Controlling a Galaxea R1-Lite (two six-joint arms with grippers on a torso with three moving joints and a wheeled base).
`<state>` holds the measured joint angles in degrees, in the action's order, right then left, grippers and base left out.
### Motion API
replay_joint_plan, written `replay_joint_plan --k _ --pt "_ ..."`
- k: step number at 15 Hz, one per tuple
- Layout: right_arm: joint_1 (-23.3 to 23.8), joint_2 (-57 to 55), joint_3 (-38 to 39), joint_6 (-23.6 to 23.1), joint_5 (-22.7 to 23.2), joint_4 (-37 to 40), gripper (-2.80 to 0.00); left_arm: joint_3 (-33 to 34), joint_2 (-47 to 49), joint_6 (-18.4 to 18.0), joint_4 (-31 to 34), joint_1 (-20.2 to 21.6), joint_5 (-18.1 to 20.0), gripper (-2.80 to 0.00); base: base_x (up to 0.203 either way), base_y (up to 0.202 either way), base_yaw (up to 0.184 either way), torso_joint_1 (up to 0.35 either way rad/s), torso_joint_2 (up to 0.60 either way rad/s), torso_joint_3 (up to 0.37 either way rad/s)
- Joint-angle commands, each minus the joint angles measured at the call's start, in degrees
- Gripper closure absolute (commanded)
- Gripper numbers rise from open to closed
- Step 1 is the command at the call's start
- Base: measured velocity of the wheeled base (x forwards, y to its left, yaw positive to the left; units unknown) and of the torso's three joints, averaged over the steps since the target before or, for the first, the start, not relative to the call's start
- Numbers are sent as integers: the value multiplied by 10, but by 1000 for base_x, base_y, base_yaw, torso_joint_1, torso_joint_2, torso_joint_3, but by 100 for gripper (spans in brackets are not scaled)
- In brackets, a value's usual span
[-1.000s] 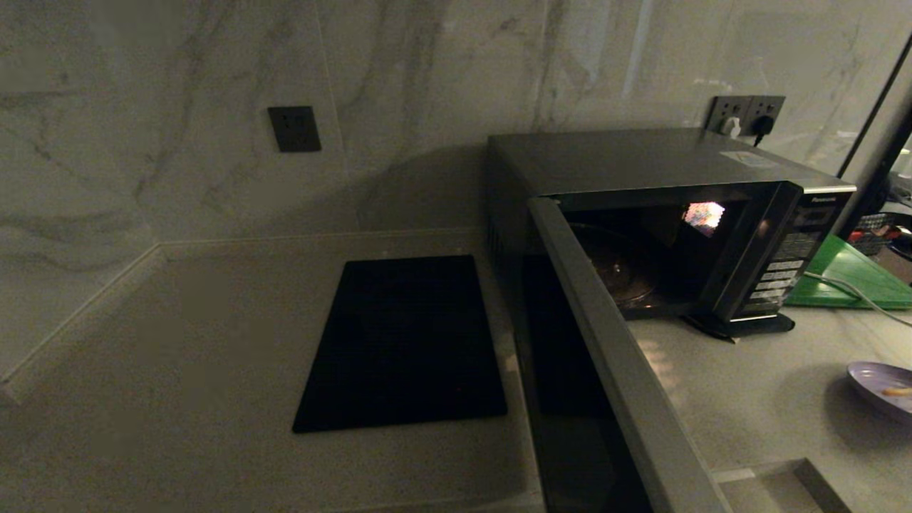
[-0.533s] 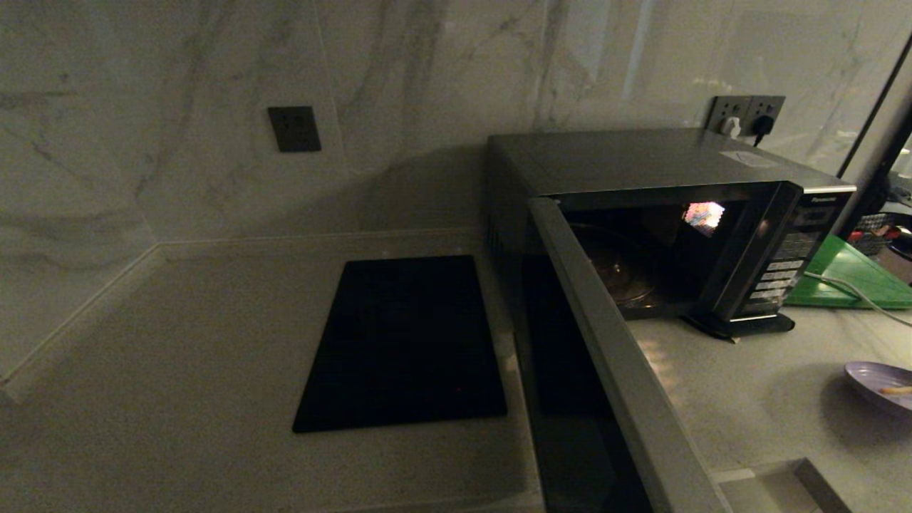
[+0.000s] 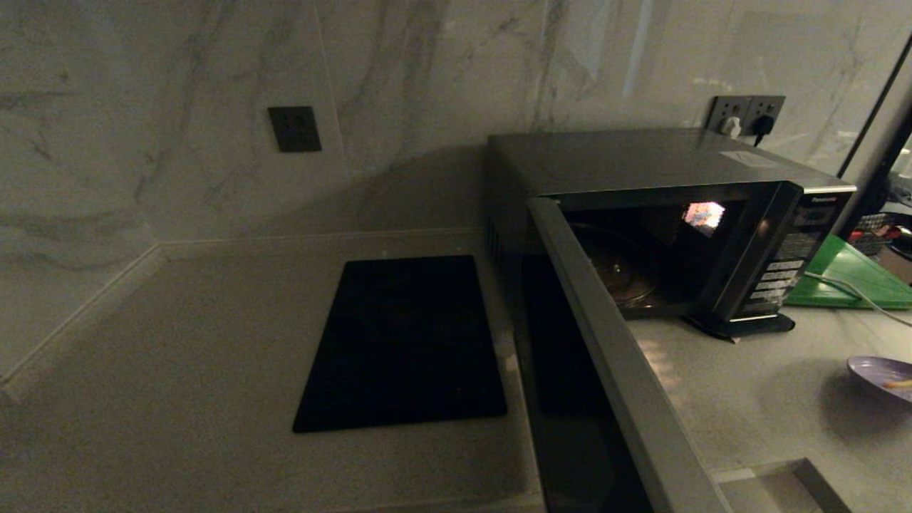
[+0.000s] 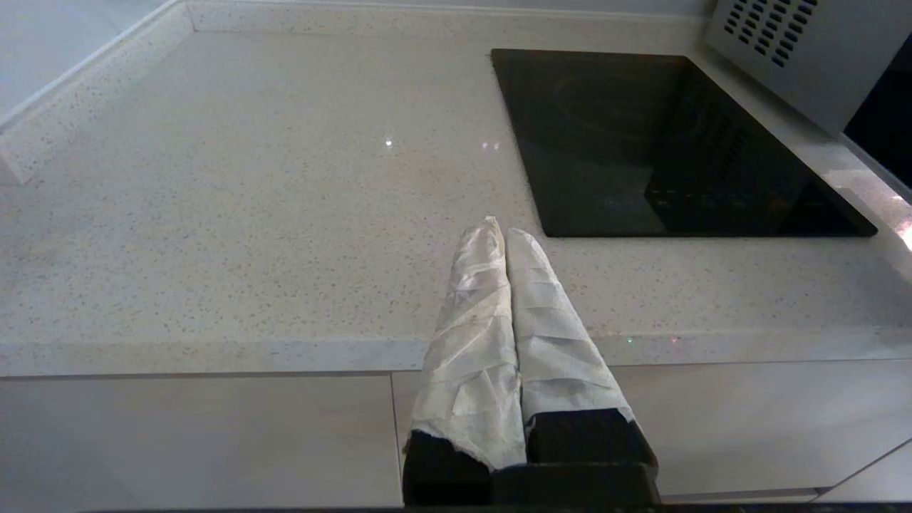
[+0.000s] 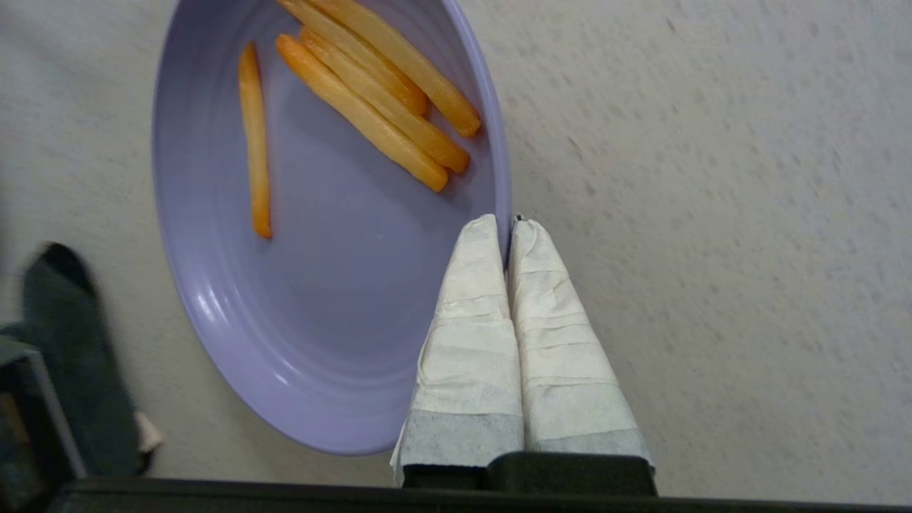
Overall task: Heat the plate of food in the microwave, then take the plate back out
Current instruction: Put the plate in the microwave oven
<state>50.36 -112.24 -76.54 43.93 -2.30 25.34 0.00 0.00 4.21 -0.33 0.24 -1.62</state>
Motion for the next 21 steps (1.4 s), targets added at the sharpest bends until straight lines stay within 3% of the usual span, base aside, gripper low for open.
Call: replay_joint_plan --k 1,21 --pt "1 3 0 3 0 1 0 0 1 0 0 0 0 0 0 0 0 0 0 0" --pt "3 156 50 -21 61 4 0 0 1 0 0 0 0 0 0 0 0 0 0 0"
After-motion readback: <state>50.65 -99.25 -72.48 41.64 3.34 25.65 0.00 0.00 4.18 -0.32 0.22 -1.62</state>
